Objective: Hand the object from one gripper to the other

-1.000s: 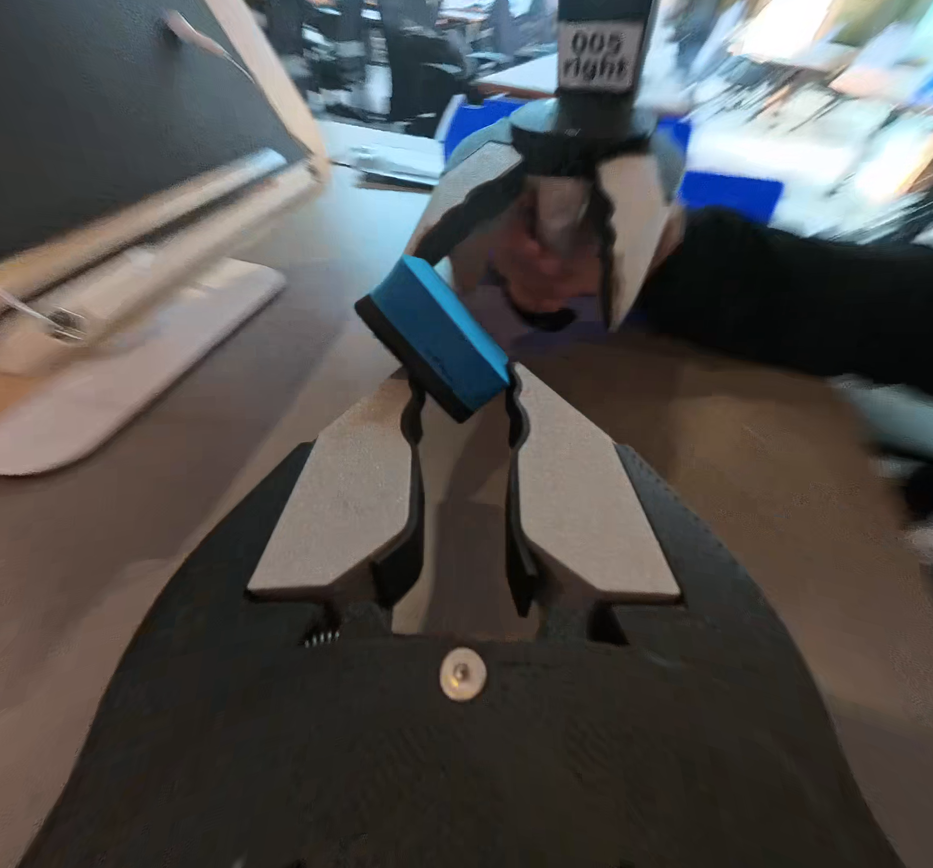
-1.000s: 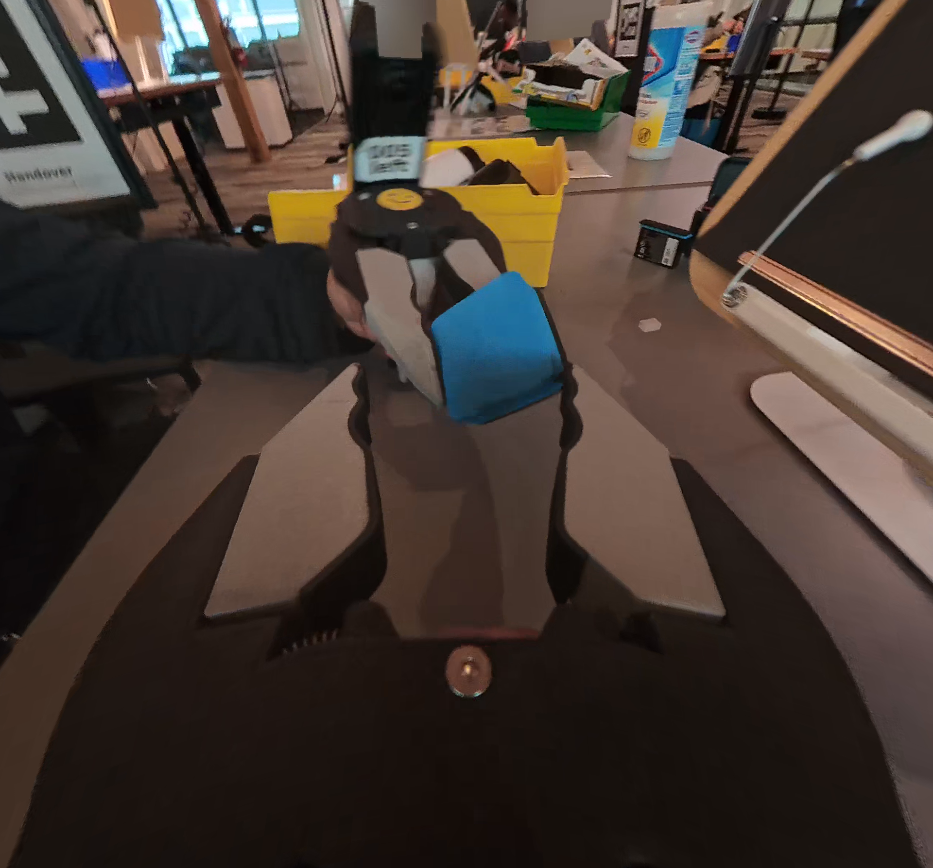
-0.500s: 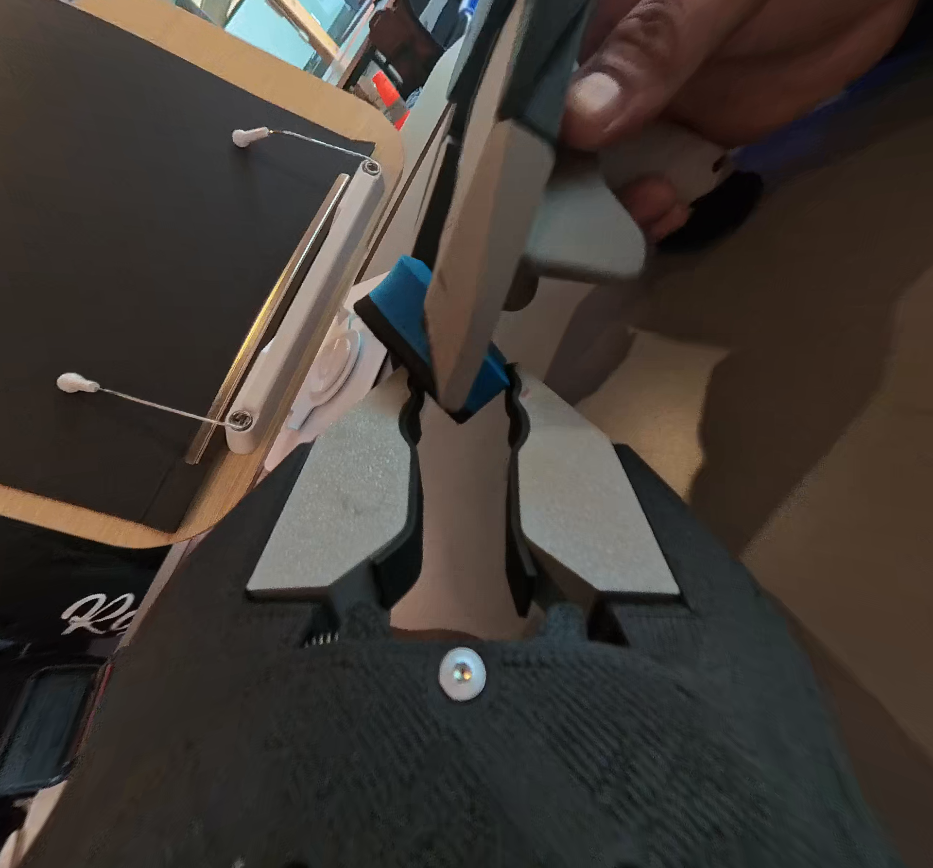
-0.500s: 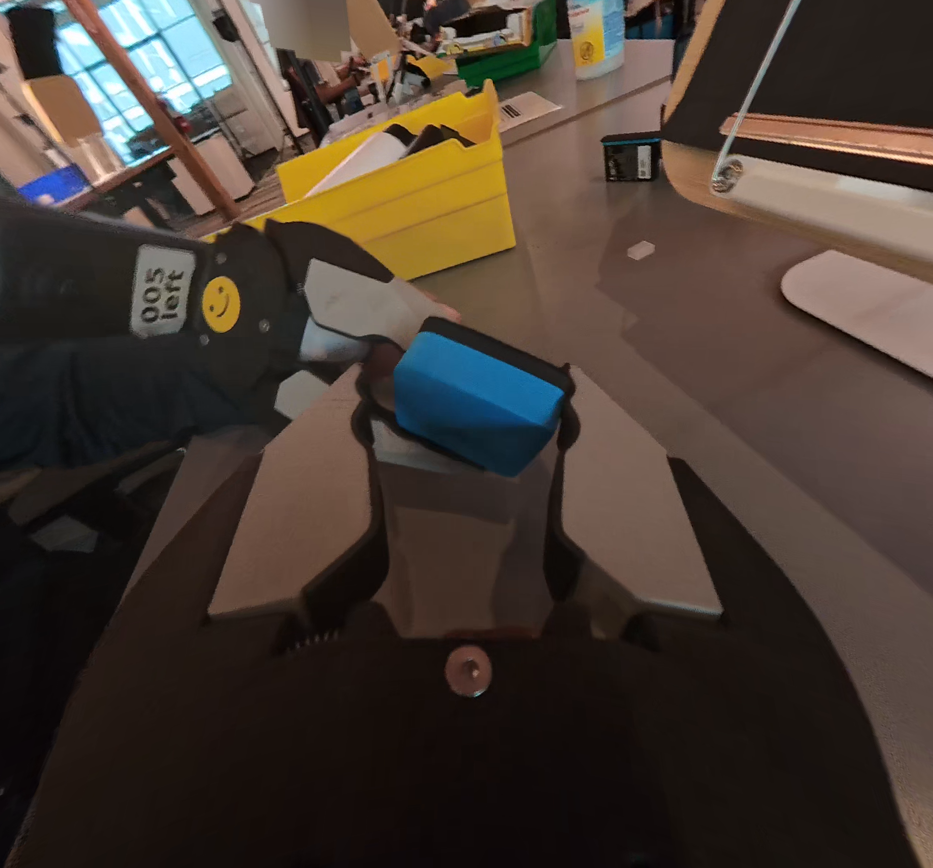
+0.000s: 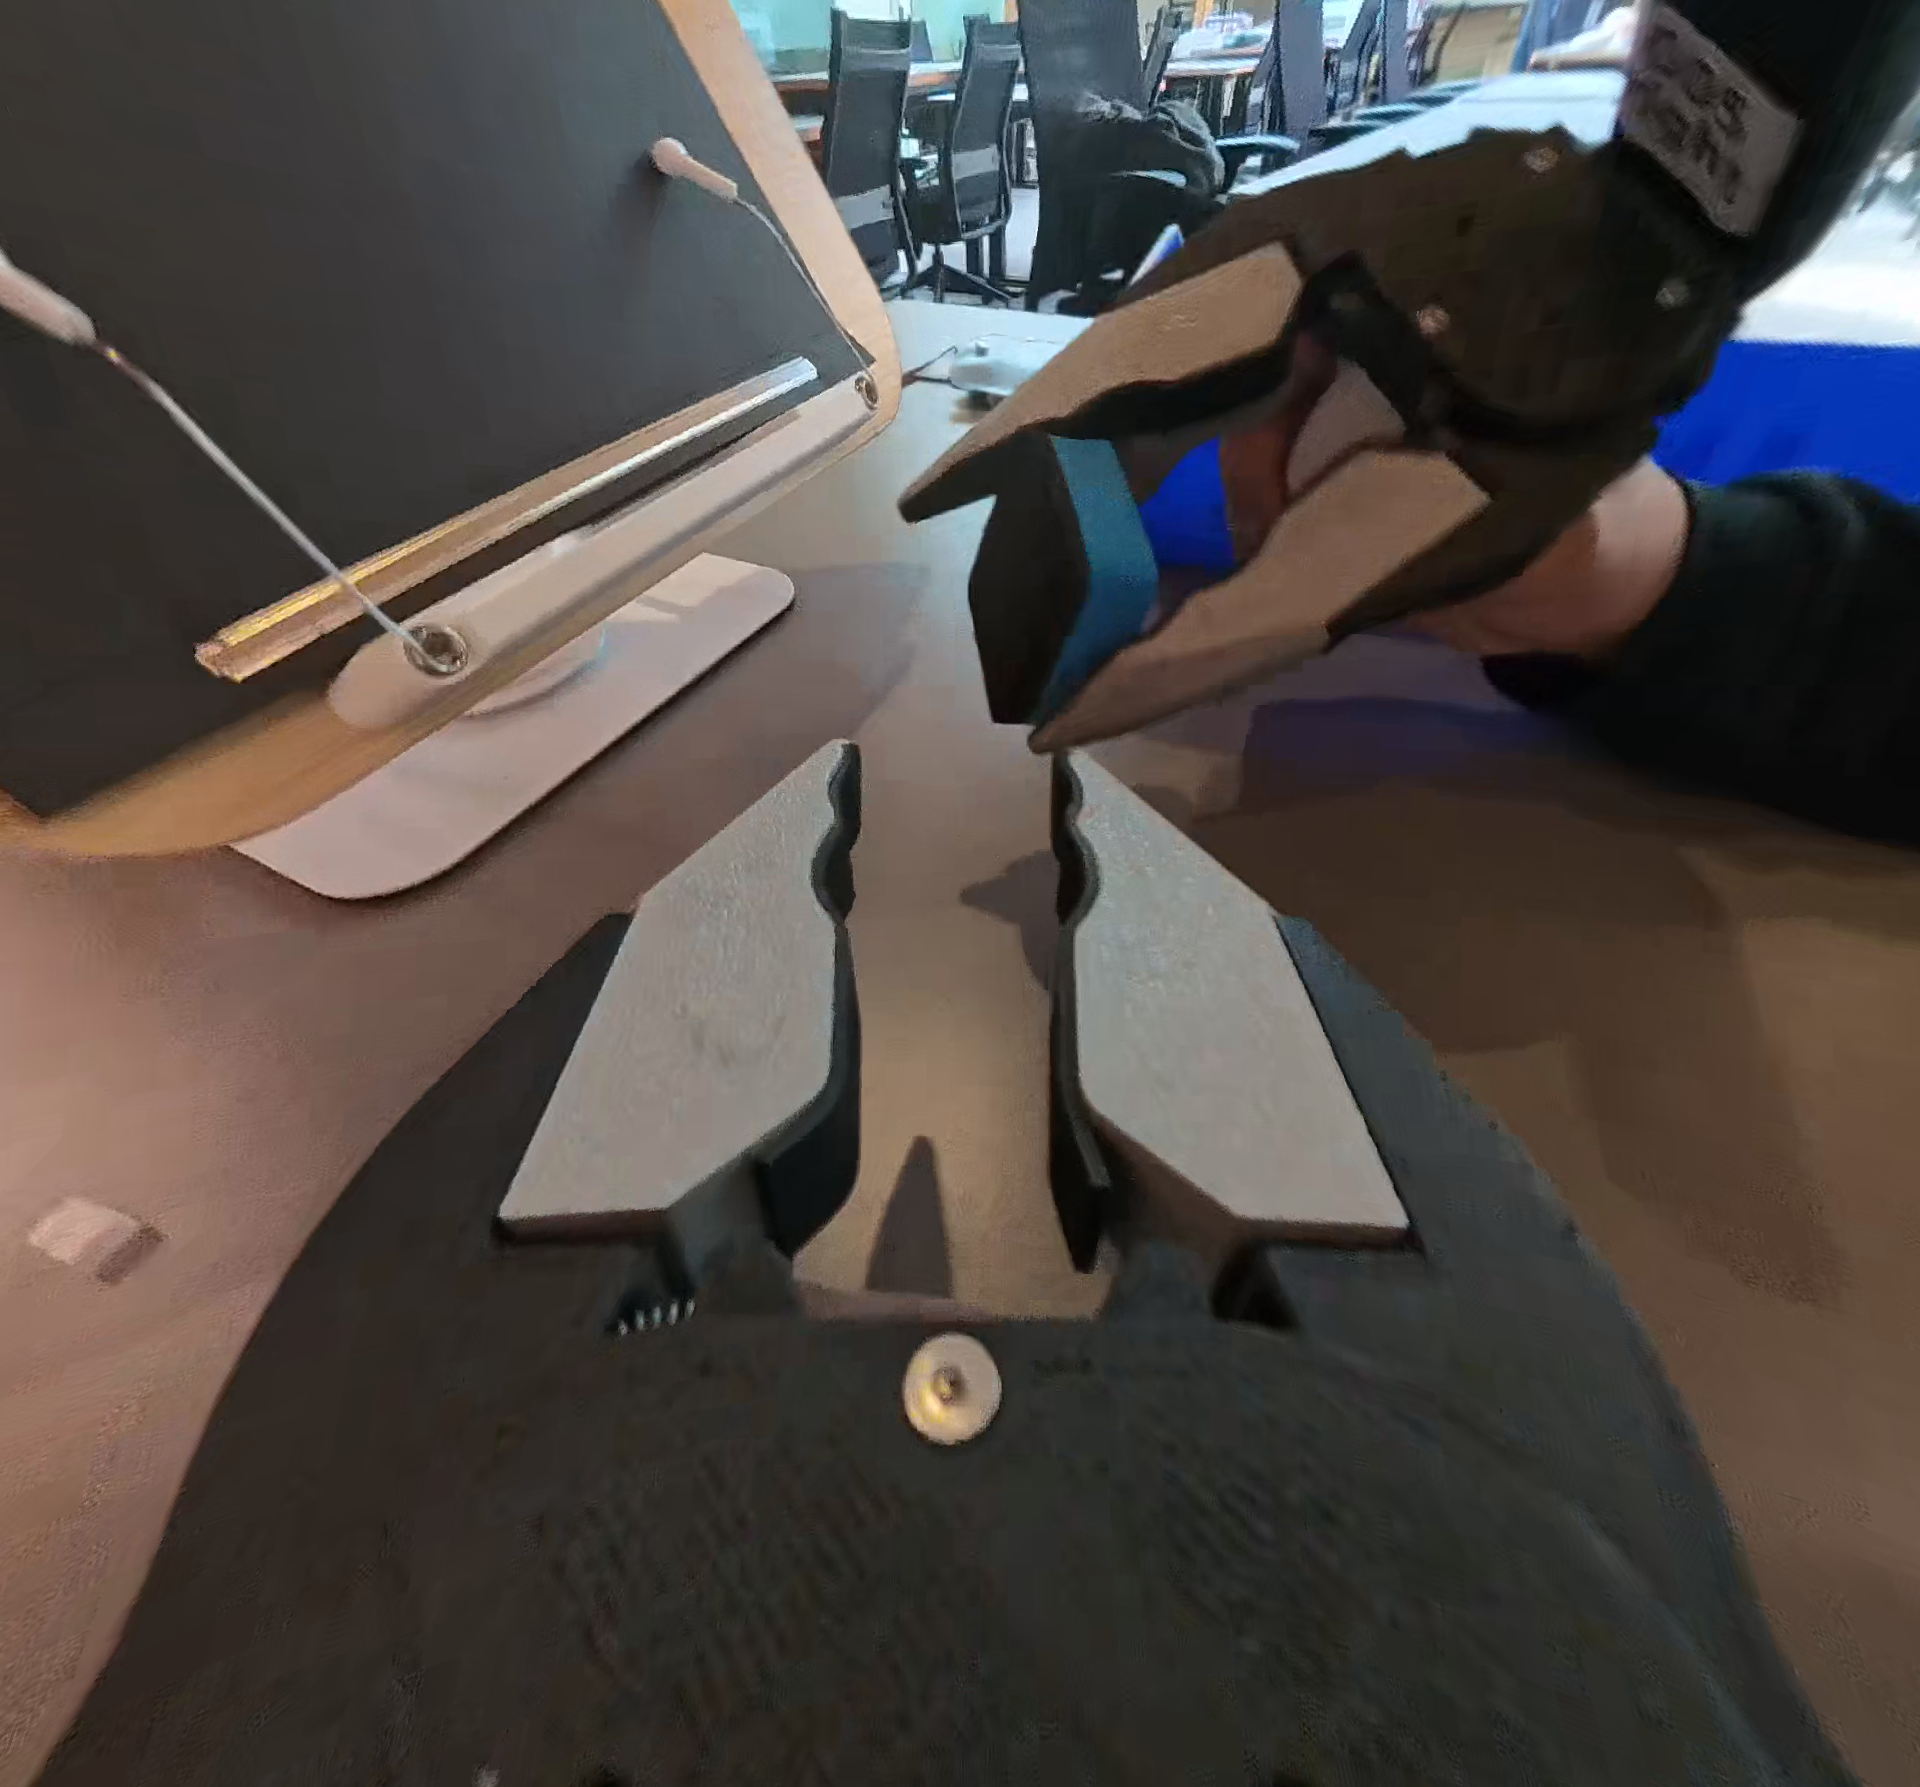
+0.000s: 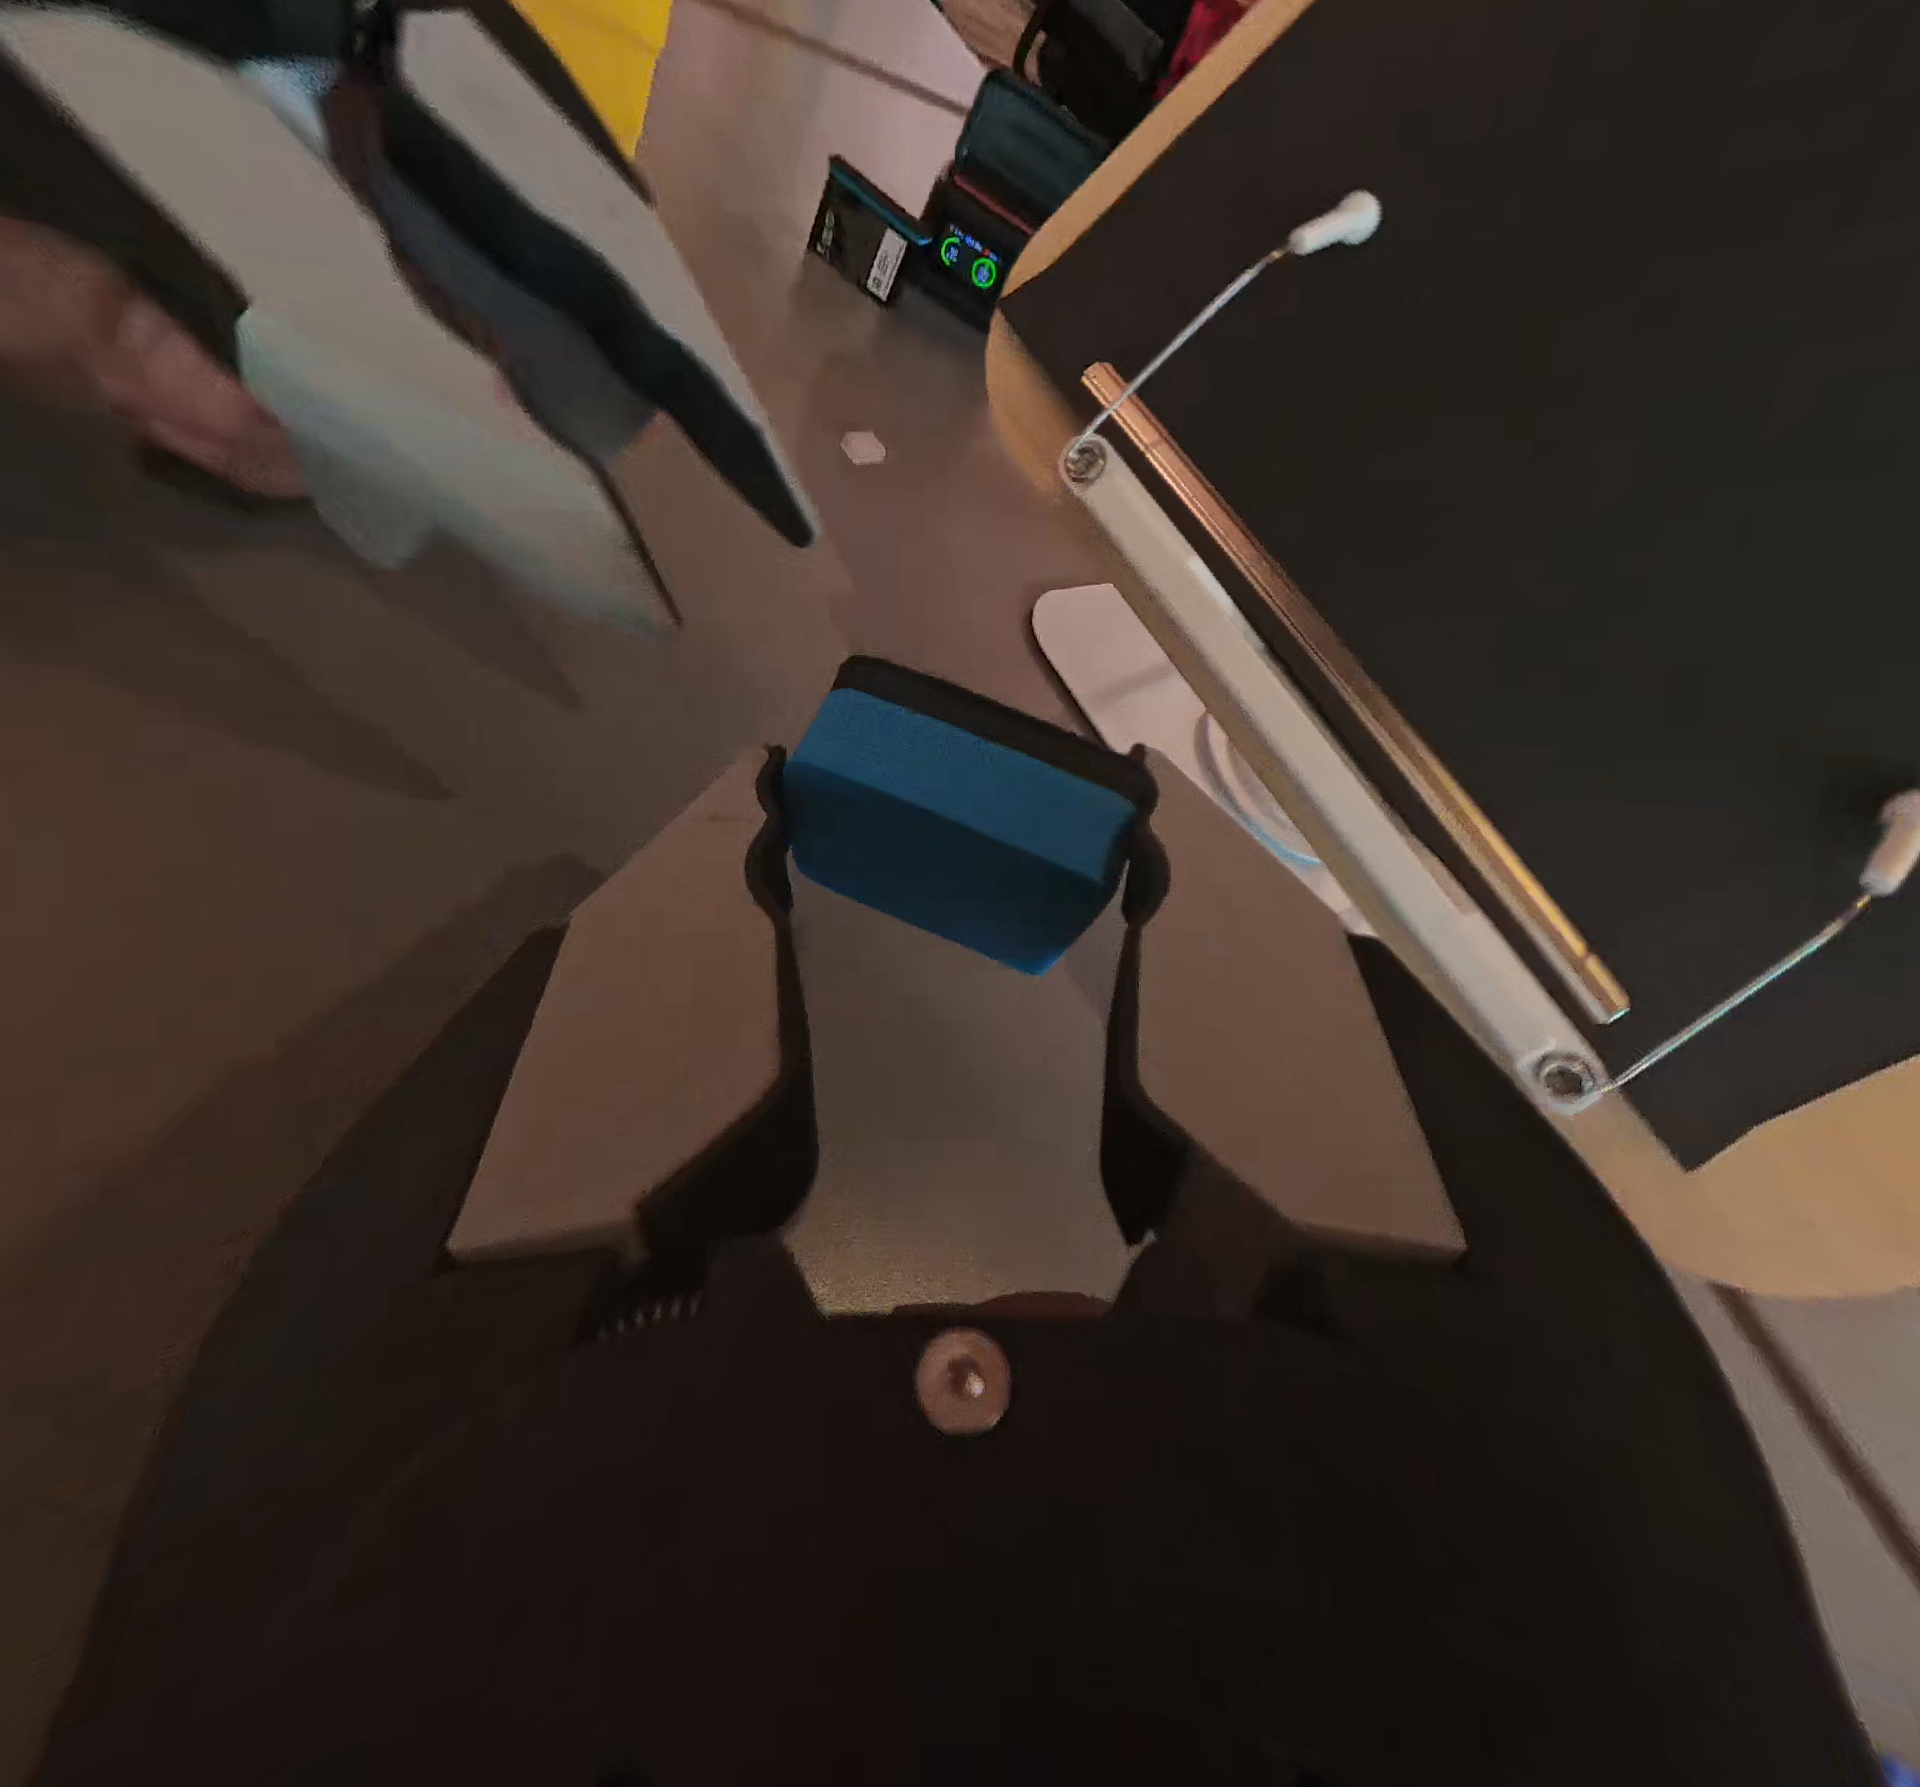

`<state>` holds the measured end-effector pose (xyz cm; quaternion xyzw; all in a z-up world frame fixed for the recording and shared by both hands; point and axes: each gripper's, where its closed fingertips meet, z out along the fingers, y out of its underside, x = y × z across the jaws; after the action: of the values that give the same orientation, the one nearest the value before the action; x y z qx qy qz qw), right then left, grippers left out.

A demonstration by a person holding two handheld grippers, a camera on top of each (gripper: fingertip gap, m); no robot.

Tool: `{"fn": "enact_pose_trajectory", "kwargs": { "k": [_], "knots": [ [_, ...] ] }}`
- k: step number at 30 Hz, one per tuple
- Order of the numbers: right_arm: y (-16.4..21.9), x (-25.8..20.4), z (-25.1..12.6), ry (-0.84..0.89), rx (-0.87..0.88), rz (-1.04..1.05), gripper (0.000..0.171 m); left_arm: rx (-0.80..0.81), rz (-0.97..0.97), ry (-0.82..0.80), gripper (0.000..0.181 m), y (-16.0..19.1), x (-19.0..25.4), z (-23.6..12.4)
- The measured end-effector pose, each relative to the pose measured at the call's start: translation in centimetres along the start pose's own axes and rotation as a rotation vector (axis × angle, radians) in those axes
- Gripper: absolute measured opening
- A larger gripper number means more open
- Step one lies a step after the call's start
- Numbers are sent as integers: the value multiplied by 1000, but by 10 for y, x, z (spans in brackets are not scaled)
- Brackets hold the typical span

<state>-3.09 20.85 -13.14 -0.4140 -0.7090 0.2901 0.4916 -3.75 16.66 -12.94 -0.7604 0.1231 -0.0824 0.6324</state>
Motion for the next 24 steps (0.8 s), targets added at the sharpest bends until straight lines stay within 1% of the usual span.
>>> {"fn": "enact_pose_trajectory", "kwargs": {
  "k": [3, 6, 8, 9, 13, 16, 18, 19, 22, 24],
  "knots": [
    [3, -12, 5, 26, -62, -163, 61, -8, -71, 40, 43, 2, 4, 3],
    [10, -23, 13, 54, -141, -293, 61, 38, -129, 103, 44, -6, 15, 3],
    [10, -31, 17, 46, -162, -316, 62, 60, -174, 165, 45, -11, 25, 3],
    [9, -34, 18, 42, -162, -317, 62, 55, -183, 170, 45, -11, 26, 4],
    [0, -44, 19, 31, -128, -336, 62, -25, -114, 133, 46, 2, 28, 11],
    [-6, -47, 18, 32, -109, -338, 62, -50, -61, 136, 31, 5, 33, 13],
    [-3, -45, 18, 25, -107, -320, 61, -75, 12, 106, 23, 6, 30, 12],
    [-3, -44, 18, 13, -96, -290, 58, -86, 89, 58, 22, 7, 24, 10],
    [3, -40, 14, -80, -90, -110, 58, -103, 427, -140, 22, 4, 6, 3],
    [7, -31, 10, -124, -71, 35, 61, -77, 603, -229, 22, -6, 3, -2]
  ]
}}
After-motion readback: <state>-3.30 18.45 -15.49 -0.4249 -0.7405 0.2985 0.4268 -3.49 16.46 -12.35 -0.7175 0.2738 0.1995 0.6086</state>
